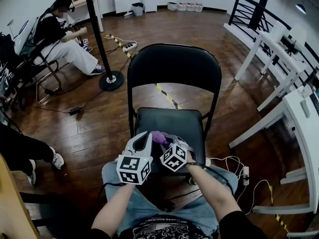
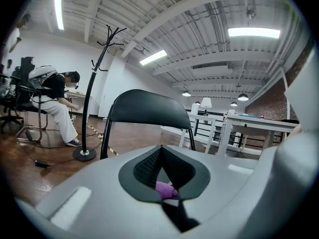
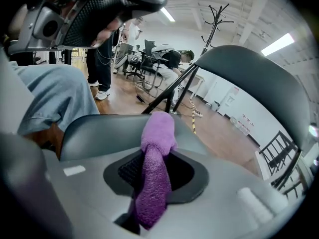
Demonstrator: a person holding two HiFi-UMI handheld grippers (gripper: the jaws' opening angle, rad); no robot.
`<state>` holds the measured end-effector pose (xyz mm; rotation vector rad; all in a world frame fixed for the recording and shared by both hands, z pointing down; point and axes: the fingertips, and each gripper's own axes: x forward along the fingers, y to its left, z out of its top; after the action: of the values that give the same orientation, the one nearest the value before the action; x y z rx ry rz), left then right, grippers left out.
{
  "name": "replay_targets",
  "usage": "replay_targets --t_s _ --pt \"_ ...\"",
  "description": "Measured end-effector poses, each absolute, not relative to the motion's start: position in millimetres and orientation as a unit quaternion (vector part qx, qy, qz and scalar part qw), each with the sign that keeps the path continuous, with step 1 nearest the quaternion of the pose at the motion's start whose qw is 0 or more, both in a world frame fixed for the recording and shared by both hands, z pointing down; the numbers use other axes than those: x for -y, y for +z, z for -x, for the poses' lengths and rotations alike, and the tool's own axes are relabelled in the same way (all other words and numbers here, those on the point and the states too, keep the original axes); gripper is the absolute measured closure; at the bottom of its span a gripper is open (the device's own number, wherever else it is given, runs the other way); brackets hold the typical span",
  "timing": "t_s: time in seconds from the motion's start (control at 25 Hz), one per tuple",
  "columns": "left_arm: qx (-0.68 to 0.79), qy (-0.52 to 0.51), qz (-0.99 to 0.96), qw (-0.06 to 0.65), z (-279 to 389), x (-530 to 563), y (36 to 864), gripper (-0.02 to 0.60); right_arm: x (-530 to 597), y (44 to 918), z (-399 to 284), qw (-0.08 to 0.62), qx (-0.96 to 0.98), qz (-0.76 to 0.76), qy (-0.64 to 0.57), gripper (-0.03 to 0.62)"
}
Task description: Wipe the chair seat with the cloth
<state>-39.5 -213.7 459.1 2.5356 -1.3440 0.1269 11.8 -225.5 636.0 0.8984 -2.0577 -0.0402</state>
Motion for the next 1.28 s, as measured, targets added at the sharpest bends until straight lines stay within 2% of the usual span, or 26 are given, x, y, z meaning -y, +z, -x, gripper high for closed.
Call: replay_targets --t_s 0.76,1.28 --pt "0.448 0.037 -0.884 0.132 16.2 193.0 452.1 0.578 108.8 638.2 7.9 0.402 0.849 -0.341 0.005 0.507" --pt "0.445 0.02 -0.885 0.137 12.4 196.6 441.1 0.578 130.1 608.5 -5.3 0.387 0.848 -0.362 -0.012 0.507"
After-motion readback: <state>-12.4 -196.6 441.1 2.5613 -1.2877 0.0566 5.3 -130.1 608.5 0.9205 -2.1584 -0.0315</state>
